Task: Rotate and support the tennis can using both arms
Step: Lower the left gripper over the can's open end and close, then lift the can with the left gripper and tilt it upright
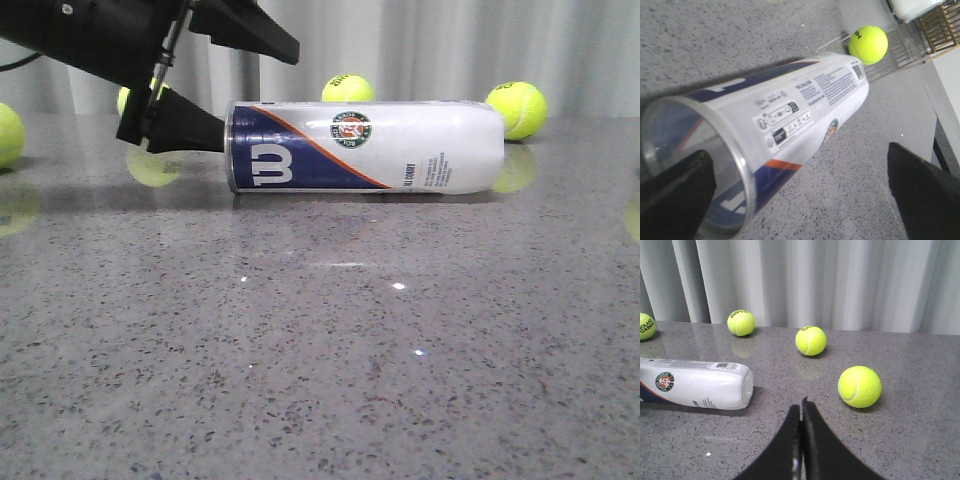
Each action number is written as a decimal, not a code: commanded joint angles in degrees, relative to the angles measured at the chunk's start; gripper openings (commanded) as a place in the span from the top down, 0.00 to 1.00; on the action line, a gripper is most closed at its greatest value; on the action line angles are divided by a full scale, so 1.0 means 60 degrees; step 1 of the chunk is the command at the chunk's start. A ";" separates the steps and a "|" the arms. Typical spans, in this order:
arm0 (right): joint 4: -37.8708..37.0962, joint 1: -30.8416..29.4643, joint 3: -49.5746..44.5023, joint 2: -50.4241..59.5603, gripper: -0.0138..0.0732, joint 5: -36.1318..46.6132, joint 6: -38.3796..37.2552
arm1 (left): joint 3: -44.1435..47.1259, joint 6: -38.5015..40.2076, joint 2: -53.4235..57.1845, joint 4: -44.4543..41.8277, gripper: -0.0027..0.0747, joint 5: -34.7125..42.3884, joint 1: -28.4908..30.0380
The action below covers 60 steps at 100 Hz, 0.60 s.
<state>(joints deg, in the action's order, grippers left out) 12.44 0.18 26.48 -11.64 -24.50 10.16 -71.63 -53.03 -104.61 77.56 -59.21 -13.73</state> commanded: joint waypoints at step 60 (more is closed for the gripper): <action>0.0082 -0.0071 0.0229 -0.0085 0.92 0.0707 0.0051 | -0.0288 -0.0600 0.0139 0.1286 0.99 -0.0246 -0.0335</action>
<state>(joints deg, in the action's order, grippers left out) 12.44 0.18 26.48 -11.64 -24.50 10.16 -71.63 -55.49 -106.42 81.08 -58.91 -15.34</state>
